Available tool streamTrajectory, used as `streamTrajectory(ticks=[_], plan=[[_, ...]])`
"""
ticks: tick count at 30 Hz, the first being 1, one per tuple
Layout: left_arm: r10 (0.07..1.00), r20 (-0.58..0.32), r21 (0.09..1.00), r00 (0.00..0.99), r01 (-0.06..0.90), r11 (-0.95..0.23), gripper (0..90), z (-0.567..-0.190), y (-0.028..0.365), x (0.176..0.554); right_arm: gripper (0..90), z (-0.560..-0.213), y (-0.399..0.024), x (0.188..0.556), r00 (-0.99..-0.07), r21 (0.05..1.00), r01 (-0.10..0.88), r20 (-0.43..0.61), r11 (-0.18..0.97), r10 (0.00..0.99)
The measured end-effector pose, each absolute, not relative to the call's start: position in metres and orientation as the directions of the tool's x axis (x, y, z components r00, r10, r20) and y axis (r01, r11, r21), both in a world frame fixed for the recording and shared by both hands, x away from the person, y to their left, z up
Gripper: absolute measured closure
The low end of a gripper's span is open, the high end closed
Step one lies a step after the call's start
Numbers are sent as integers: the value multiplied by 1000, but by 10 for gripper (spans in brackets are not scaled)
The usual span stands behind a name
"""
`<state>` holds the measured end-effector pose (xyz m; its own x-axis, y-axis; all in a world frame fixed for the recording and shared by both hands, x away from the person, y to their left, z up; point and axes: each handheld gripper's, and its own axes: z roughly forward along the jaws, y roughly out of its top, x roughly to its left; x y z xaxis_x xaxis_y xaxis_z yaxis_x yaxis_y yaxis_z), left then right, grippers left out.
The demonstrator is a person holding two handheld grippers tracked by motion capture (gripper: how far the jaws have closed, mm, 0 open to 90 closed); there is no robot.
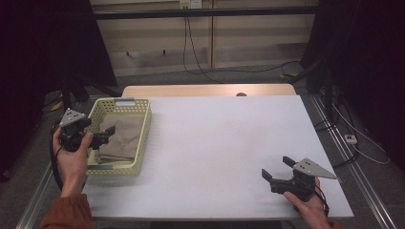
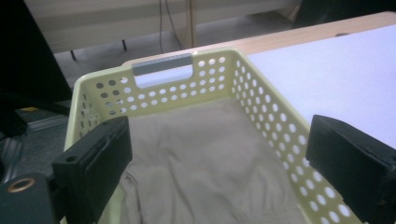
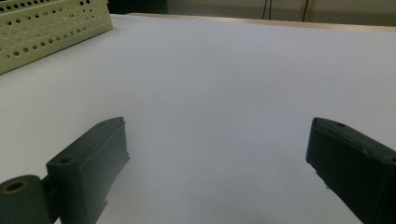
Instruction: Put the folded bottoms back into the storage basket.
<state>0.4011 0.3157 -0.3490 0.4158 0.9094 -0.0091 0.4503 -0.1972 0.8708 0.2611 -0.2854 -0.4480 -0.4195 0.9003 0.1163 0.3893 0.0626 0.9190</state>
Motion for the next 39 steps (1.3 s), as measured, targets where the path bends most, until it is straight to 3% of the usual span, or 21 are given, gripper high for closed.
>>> streamTrajectory(ticks=[10, 25, 39], plan=[[913, -73, 876, 400, 464, -133, 66, -349, 321, 386, 54, -448, -285, 262, -422, 919, 390, 116, 64, 899], [911, -26, 875, 412, 449, -178, 66, -352, 322, 364, 54, -448, -285, 261, -422, 918, 390, 116, 65, 899], [892, -44, 880, 451, 441, -179, 70, -353, 313, 345, 55, -448, -285, 261, -423, 919, 388, 115, 65, 899]])
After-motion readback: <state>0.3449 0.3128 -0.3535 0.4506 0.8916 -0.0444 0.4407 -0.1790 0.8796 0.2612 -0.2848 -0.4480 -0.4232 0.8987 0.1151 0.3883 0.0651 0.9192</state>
